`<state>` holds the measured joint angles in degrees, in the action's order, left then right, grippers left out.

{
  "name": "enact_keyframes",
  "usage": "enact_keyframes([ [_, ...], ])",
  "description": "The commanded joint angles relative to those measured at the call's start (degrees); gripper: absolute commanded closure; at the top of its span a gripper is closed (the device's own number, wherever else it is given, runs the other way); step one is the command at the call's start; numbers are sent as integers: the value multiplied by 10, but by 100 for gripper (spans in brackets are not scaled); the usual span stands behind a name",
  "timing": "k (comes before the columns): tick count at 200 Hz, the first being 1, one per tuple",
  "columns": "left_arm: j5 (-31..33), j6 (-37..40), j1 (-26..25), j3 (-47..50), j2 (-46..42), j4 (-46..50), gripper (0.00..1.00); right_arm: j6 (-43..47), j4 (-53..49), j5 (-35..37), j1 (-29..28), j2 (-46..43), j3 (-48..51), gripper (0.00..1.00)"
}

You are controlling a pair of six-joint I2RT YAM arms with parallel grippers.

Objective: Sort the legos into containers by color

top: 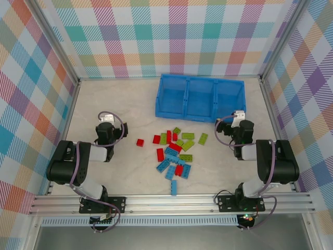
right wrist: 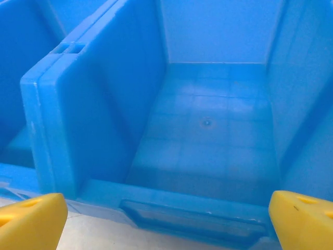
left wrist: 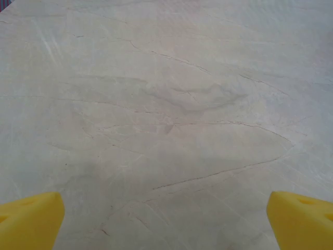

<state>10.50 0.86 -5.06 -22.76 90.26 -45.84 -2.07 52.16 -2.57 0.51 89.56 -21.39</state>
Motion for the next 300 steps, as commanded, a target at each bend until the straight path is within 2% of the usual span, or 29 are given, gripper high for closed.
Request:
enact_keyframes([
  [1,-1,-3,4,-6,-6,-17,0,12,48,5,-3,-5,17,0],
  [19,-1,-4,4,-6,-6,-16,0,13,89,-1,-3,-3,37,0],
  [47,-1,-3,3,-6,-6,-16,0,35,17,-60,-3,-5,0,0],
  [56,-1,-4,4,-6,-6,-16,0,29,10,-48,-2,-4,-4,0],
  [67,-1,-4,4,-6,-6,-17,0,7,-12,7,-2,-5,-13,0],
  [80,-1,-4,3,-7,-6,-16,0,0,9,28,-2,-4,-4,0],
  [112,-1,-3,3,-6,-7,-16,0,0,4,28,-2,-6,-6,0],
  [127,-1,-4,3,-6,-6,-16,0,-7,42,39,-1,-6,14,0],
  [134,-1,-4,4,-7,-6,-17,0,-5,-5,27,2,-9,-8,0],
  [147,-1,-4,3,-7,-6,-16,0,18,-32,-11,-3,-29,-17,0],
  [164,-1,-4,4,-7,-6,-17,0,17,-119,43,-15,-124,-22,0],
  [177,-1,-4,4,-7,-6,-15,0,-42,-211,82,-17,-212,-31,0],
  [195,-2,-4,4,-7,-7,-17,0,-88,-399,9,-18,-314,-89,0],
  [217,-3,-3,4,-9,-11,-10,0,-155,-656,-44,-23,-363,-194,0],
  [234,-21,5,2,-52,-55,107,0,-209,-827,-69,-25,-349,-278,0],
  [250,25,-30,-11,-120,-110,271,0,-248,-949,-104,-44,-309,-343,0],
  [266,-17,-33,-33,-154,-185,370,0,-278,-1039,-107,-84,-258,-386,0],
  [283,-38,-28,-84,-198,-243,471,0,-303,-1105,-94,-132,-194,-424,0],
  [300,-54,10,-166,-248,-272,573,0,-310,-1132,-69,-188,-123,-461,0],
])
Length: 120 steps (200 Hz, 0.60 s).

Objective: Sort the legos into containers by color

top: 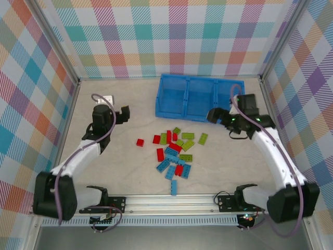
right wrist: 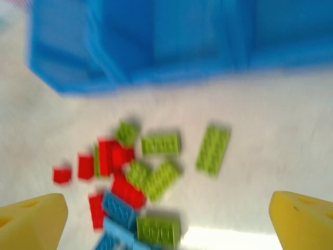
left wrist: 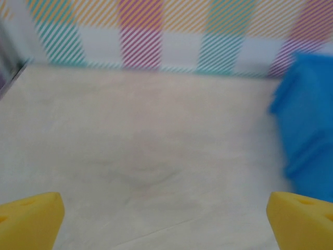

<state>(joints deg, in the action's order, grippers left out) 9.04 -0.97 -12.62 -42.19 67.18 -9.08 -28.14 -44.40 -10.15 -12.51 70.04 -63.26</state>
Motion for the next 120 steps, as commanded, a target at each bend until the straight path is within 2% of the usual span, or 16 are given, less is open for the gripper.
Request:
enact_keyframes([
  [1,-40,31,-96,-56,-42,210,0,-50,-167,9,-61,76,-44,0],
  [26,-48,54,-217,-98,-61,309,0,-71,-168,80,-110,170,-73,1],
  [63,-71,40,-342,-105,-75,340,0,-100,-122,163,-121,259,-69,0],
  [75,-82,44,-383,-99,-74,340,0,-98,-97,169,-121,287,-66,0],
  [95,-93,44,-446,-69,-87,317,0,-99,-38,173,-126,316,-54,8],
  [120,-55,15,-539,15,-135,211,0,-104,49,177,-138,315,-22,9],
])
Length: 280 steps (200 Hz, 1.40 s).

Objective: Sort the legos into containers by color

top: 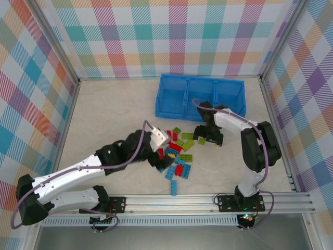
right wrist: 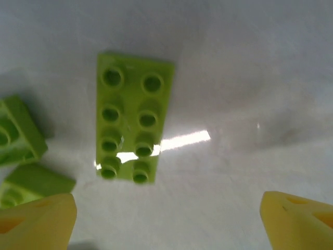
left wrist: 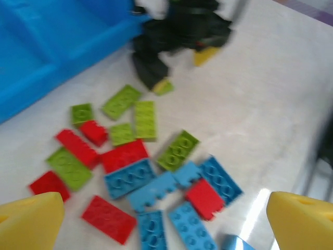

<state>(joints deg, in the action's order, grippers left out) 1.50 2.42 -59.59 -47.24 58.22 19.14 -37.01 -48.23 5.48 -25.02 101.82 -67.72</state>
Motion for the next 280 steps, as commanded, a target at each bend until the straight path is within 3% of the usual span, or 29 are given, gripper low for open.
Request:
enact_keyframes([
  [1,23,-20,-73,68,-47,-75,0,-15,90,22,-13,-3,24,10],
  [24,105,-37,-149,129,-75,-137,0,-12,123,68,-14,10,43,17],
  [41,160,-56,-176,137,-86,-122,0,3,170,59,-13,15,69,31],
  [81,162,-94,-194,167,-152,-101,0,5,231,57,-14,-8,148,64],
  [126,181,-120,-195,189,-240,-111,0,-5,252,64,-14,-92,202,69],
  [162,280,-247,-187,118,-224,-6,0,7,223,91,-6,-235,176,71],
  [190,340,-308,-153,71,-200,52,0,41,197,82,64,-242,95,73],
  [217,328,-317,-91,41,-172,87,0,82,186,77,133,-165,-3,73],
  [262,180,-330,74,40,-124,83,0,88,180,33,200,-6,-135,72],
  [280,117,-335,124,41,-100,74,0,89,170,16,211,40,-173,65],
])
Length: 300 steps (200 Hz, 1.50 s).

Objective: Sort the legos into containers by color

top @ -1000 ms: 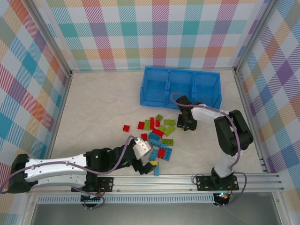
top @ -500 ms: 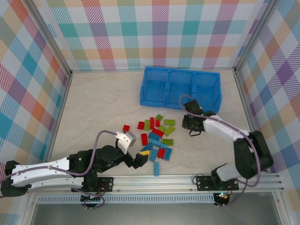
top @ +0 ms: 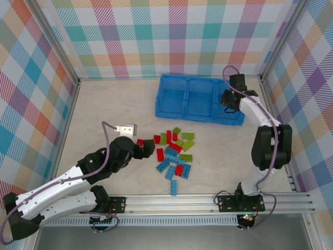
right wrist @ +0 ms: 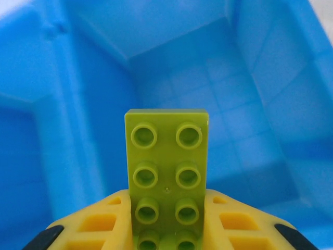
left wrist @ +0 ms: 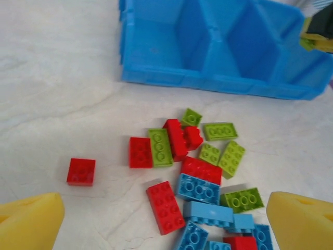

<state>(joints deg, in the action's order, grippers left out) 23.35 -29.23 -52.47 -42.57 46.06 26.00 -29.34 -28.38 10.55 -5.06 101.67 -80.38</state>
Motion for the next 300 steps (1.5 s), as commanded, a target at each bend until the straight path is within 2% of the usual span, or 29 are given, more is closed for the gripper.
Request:
enact_keyframes([
  [1,-104,-19,55,-5,24,5,0,12,-30,-36,12,45,-49,64],
  [10,-130,-23,73,-6,35,3,0,13,-46,-40,14,66,-73,59],
  [27,-160,-24,92,-6,52,-2,0,16,-61,-35,15,82,-99,54],
  [58,-178,-20,117,-4,71,-7,0,19,-63,-32,15,66,-106,50],
  [80,-202,-21,136,-2,90,-21,0,21,-71,-47,14,33,-98,49],
  [96,-222,-28,149,-3,113,-33,0,24,-58,-77,6,-27,-56,46],
  [121,-235,-56,178,-11,165,-43,0,39,-63,-115,-48,-142,29,42],
  [135,-220,-62,199,-18,201,-39,0,53,-73,-165,-98,-203,78,38],
  [150,-195,-56,219,-30,244,-28,7,60,-74,-230,-163,-260,135,33],
  [171,-207,-35,240,-40,294,-39,13,31,-45,-311,-247,-319,214,31],
  [195,-195,-13,258,-54,339,-47,18,-1,-47,-308,-339,-343,252,29],
  [205,-214,0,265,-60,358,-58,20,-15,-44,-309,-364,-345,260,26],
  [226,-240,14,274,-80,406,-61,20,-32,-17,-305,-385,-345,275,23],
  [242,-234,16,281,-95,439,-56,21,-39,-8,-296,-385,-339,276,23],
  [284,-227,11,287,-105,474,-68,41,-19,-8,-300,-385,-309,247,22],
  [300,-237,6,287,-107,483,-68,43,-18,4,-289,-385,-307,246,21],
])
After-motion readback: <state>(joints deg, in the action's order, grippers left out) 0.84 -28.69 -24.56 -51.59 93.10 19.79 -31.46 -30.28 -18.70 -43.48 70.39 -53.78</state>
